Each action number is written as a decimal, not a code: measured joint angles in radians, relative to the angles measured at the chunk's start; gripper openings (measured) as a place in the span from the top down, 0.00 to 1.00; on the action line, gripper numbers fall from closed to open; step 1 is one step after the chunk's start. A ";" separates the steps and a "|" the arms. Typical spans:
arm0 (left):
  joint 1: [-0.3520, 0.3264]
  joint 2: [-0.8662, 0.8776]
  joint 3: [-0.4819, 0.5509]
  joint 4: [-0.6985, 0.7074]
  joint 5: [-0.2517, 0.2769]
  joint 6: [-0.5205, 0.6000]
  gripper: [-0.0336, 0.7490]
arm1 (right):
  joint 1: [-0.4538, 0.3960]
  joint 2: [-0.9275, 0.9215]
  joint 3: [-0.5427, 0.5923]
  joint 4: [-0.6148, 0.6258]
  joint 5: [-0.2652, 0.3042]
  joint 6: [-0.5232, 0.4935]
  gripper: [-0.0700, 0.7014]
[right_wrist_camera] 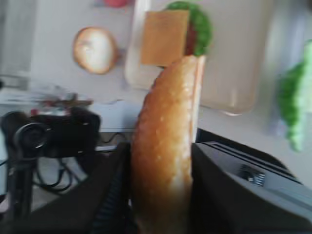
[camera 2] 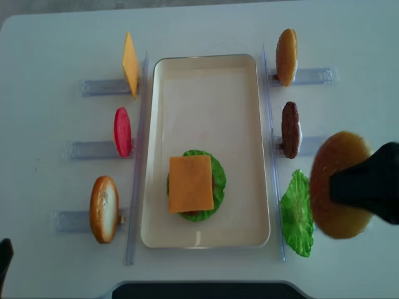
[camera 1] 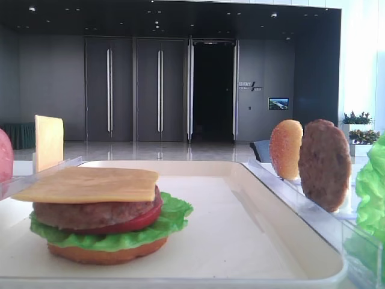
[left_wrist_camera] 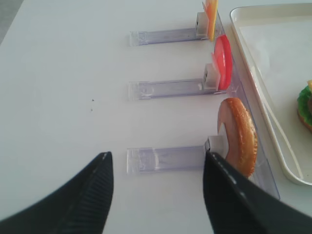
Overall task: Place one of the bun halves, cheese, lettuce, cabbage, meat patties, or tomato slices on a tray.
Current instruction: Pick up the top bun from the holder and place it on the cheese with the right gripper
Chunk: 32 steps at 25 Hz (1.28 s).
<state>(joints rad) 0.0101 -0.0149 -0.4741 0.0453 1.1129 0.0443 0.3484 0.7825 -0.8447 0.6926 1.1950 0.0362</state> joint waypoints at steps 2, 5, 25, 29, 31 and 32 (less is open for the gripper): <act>0.000 0.000 0.000 0.000 0.000 0.000 0.38 | 0.000 0.002 0.072 0.149 -0.046 -0.115 0.60; 0.000 0.000 0.000 0.000 0.000 0.000 0.38 | 0.000 0.057 0.174 0.368 -0.076 -0.312 0.60; 0.000 0.000 0.000 0.000 0.000 0.000 0.38 | 0.000 0.552 0.289 0.921 -0.037 -1.023 0.60; 0.000 0.000 0.000 0.000 0.000 0.000 0.38 | 0.000 0.624 0.289 0.995 -0.017 -1.091 0.60; 0.000 0.000 0.000 0.000 0.000 0.000 0.38 | 0.013 0.664 0.289 1.024 -0.016 -1.114 0.60; 0.000 0.000 0.000 0.000 0.000 0.000 0.38 | 0.028 0.681 0.289 1.042 -0.016 -1.132 0.60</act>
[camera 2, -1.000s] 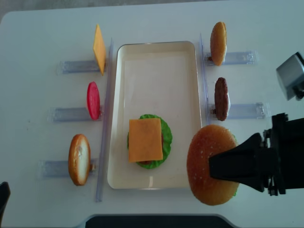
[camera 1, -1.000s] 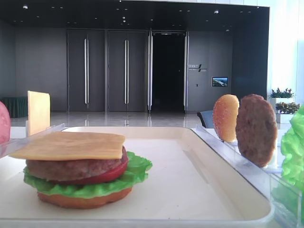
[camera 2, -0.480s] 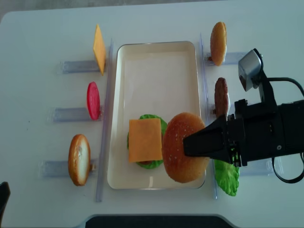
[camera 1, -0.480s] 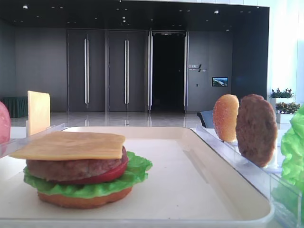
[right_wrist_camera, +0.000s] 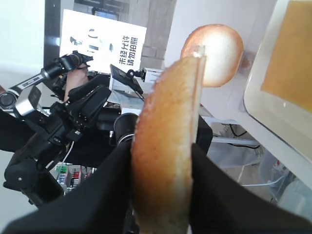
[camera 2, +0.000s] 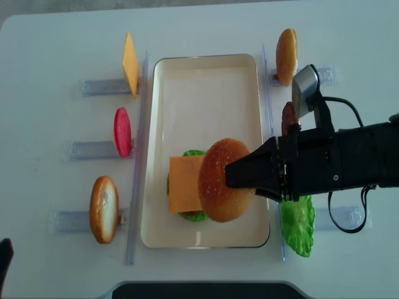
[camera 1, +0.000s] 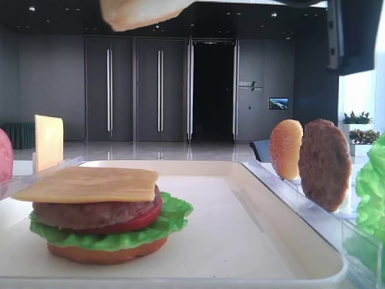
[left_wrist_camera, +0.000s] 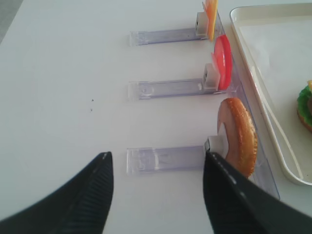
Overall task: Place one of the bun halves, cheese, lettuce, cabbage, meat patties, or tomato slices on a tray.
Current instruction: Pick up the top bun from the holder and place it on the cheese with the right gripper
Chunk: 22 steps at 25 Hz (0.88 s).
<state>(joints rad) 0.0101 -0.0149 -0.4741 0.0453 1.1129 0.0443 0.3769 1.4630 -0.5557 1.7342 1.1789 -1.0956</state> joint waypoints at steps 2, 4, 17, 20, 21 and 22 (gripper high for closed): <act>0.000 0.000 0.000 0.000 0.000 0.000 0.38 | 0.043 0.041 0.000 0.039 0.001 -0.029 0.60; 0.000 0.000 0.000 0.000 0.000 0.000 0.38 | 0.080 0.077 -0.005 0.053 -0.007 -0.048 0.60; 0.000 0.000 0.000 0.000 0.000 -0.001 0.38 | 0.121 0.225 -0.128 0.067 -0.097 -0.069 0.60; 0.000 0.000 0.000 0.000 0.000 -0.001 0.38 | 0.121 0.244 -0.131 0.067 -0.122 -0.074 0.60; 0.000 0.000 0.000 0.000 0.000 -0.001 0.38 | 0.121 0.251 -0.131 0.067 -0.126 -0.075 0.60; 0.000 0.000 0.000 0.000 0.000 -0.001 0.38 | 0.121 0.257 -0.131 0.067 -0.133 -0.075 0.60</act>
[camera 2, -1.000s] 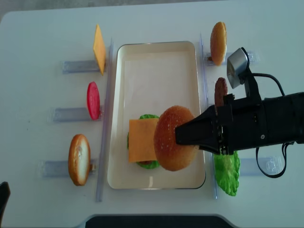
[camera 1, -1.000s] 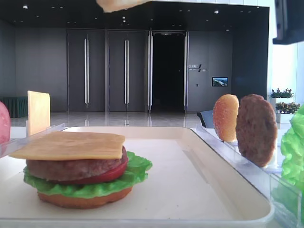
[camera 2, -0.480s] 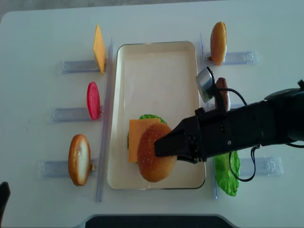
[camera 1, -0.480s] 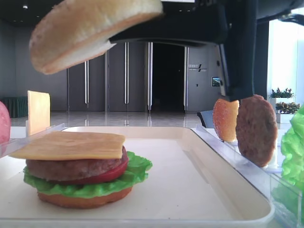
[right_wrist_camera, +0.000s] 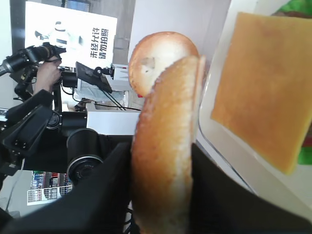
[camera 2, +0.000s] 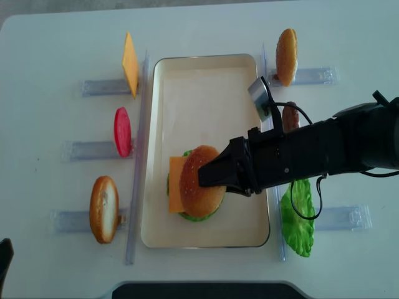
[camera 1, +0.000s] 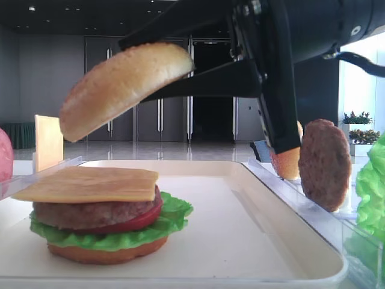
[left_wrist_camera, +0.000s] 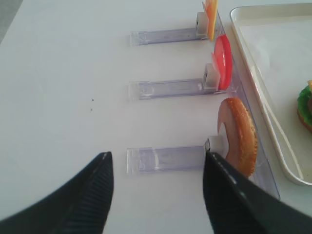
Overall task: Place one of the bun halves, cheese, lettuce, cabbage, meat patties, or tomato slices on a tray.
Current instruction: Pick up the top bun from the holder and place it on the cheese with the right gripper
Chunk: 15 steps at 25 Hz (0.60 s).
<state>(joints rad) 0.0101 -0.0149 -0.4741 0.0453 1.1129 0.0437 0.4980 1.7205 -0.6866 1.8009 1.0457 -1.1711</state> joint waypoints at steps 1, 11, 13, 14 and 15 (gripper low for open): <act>0.000 0.000 0.000 0.000 0.000 0.000 0.38 | 0.000 0.007 -0.003 0.000 -0.005 0.000 0.60; 0.000 0.000 0.000 0.000 0.000 0.000 0.38 | 0.058 0.033 -0.099 0.001 -0.035 0.006 0.60; 0.000 0.000 0.000 0.000 0.000 0.000 0.38 | 0.068 0.054 -0.101 0.001 -0.035 0.008 0.60; 0.000 0.000 0.000 0.000 0.000 0.000 0.38 | 0.071 0.067 -0.101 0.000 -0.035 0.008 0.60; 0.000 0.000 0.000 0.000 0.000 0.000 0.38 | 0.070 0.080 -0.101 0.000 -0.035 0.008 0.60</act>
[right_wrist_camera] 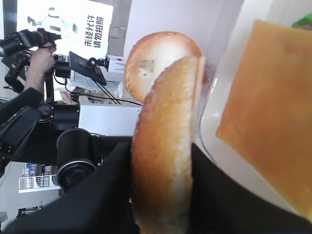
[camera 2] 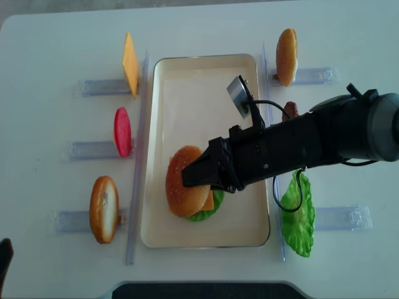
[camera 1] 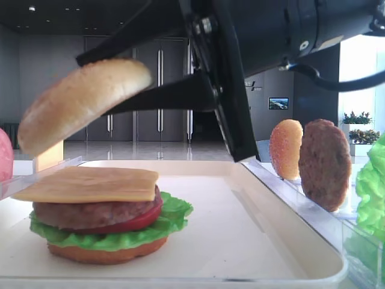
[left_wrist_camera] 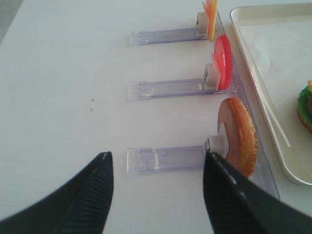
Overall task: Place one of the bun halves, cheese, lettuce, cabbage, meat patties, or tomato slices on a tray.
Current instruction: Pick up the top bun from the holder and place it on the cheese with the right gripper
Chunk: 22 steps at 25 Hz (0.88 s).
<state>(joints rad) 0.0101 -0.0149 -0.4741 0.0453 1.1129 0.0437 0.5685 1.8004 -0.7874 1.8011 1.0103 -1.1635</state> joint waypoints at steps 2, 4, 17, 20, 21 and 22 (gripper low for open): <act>0.000 0.000 0.000 0.000 0.000 0.000 0.38 | 0.000 0.020 -0.003 0.000 -0.006 0.000 0.60; 0.000 0.000 0.000 0.000 0.000 0.000 0.38 | 0.000 0.035 -0.012 -0.001 -0.008 0.000 0.60; 0.000 0.000 0.000 0.000 0.000 0.000 0.38 | 0.000 0.046 -0.030 0.001 -0.062 0.000 0.60; 0.000 0.000 0.000 0.000 0.000 0.000 0.38 | 0.000 0.046 -0.030 0.001 -0.067 0.000 0.60; 0.000 0.000 0.000 0.000 0.000 0.000 0.38 | 0.000 0.046 -0.030 0.001 -0.067 0.000 0.60; 0.000 0.000 0.000 0.000 0.000 0.000 0.38 | 0.000 0.046 -0.030 0.001 -0.067 0.000 0.60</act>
<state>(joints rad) 0.0101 -0.0149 -0.4741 0.0453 1.1129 0.0437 0.5685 1.8468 -0.8173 1.8018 0.9429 -1.1635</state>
